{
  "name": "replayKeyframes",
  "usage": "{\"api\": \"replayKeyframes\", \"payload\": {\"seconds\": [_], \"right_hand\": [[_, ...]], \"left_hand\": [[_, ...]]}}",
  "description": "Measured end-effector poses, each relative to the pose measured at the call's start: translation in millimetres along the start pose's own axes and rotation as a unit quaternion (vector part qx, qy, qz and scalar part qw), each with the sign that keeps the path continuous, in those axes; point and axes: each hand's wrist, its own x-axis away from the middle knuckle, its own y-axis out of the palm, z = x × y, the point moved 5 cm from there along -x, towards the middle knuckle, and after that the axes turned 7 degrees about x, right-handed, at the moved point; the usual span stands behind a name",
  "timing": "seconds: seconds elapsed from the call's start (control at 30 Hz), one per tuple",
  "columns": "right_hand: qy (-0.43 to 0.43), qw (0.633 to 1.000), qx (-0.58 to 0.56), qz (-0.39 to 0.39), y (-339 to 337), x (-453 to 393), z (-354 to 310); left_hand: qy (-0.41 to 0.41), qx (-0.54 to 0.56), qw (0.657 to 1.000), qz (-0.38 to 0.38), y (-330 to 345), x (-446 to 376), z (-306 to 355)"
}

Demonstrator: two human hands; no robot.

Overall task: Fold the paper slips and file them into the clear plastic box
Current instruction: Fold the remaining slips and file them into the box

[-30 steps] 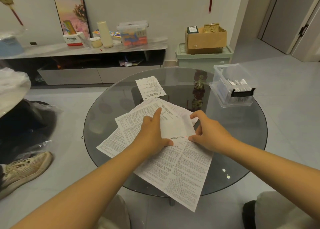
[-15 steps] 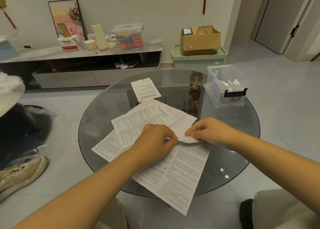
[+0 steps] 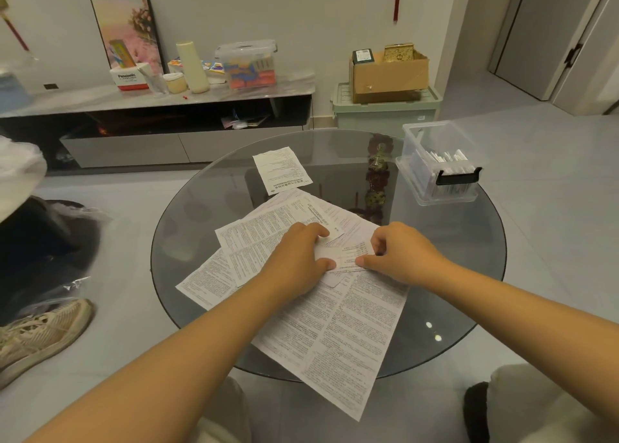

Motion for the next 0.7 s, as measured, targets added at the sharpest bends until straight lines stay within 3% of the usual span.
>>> {"api": "replayKeyframes", "payload": {"seconds": [0.27,0.5,0.7], "right_hand": [[0.014,1.000,-0.012,-0.013,-3.4,2.1,7.2],[0.028,0.996,-0.082,-0.018,-5.2,12.4,9.3],[0.024,0.983,-0.180,-0.027,-12.0,30.7,6.5]], "left_hand": [[-0.033,-0.052,0.998,-0.033,-6.4,-1.7,-7.5],[0.094,-0.087,0.992,-0.016,-3.6,11.3,16.9],[0.136,-0.099,0.985,-0.032,6.3,21.6,30.8]]}}
